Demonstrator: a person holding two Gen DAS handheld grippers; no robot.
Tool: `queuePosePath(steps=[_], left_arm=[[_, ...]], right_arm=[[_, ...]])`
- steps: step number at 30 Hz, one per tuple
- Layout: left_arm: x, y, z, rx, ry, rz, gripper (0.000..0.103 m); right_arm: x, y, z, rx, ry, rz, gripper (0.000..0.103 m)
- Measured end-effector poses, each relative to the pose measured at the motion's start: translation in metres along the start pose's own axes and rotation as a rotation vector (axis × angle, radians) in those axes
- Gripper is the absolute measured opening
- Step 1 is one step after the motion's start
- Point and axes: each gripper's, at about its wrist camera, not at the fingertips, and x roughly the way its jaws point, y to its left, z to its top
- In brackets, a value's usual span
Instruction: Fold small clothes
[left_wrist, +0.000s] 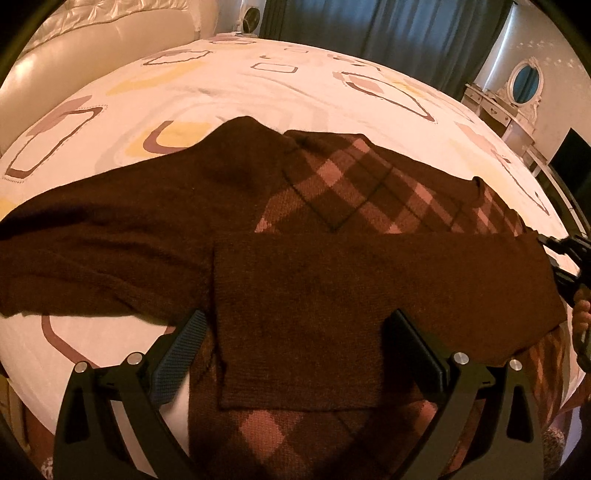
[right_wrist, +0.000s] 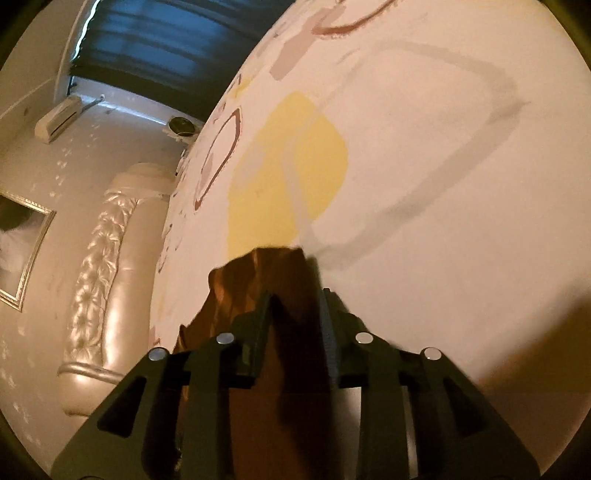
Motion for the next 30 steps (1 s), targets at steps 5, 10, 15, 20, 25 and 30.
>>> queuePosePath(steps=[5,10,15,20,25,30], left_arm=[[0.0,0.001,0.0,-0.002,-0.001,-0.003,0.099],[0.0,0.001,0.0,0.005,-0.007,0.003,0.099],[0.001,0.001,-0.001,0.005,-0.011,0.001,0.099],[0.0,0.001,-0.001,-0.001,-0.016,-0.002,0.099],[0.0,0.001,-0.002,0.012,-0.02,-0.012,0.099],[-0.001,0.005,-0.002,0.032,-0.015,-0.039,0.099]], right_arm=[[-0.004,-0.007,-0.001,-0.015,-0.045,-0.047,0.006],[-0.004,-0.014,-0.001,0.019,-0.042,-0.006,0.008],[-0.037,0.009,-0.014,-0.023,-0.12,-0.04,0.016],[-0.049,0.046,-0.072,-0.107,-0.046,0.105,0.027],[-0.02,0.052,-0.125,-0.151,0.098,0.141,0.027],[0.002,0.029,-0.137,-0.119,0.125,0.055,0.0]])
